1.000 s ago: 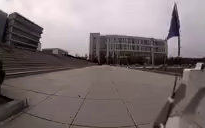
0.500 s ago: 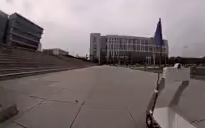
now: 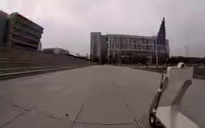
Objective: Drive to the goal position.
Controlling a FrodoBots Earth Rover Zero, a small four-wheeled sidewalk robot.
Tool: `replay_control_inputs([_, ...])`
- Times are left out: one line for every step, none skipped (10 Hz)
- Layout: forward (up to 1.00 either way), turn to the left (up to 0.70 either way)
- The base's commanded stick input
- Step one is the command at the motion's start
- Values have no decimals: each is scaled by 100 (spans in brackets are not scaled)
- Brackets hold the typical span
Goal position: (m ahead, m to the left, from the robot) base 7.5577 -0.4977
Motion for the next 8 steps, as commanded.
replay_control_inputs([100, 0])
replay_control_inputs([100, 0])
replay_control_inputs([100, 0])
replay_control_inputs([100, 0])
replay_control_inputs([100, 0])
replay_control_inputs([100, 0])
replay_control_inputs([100, 0])
replay_control_inputs([100, 0])
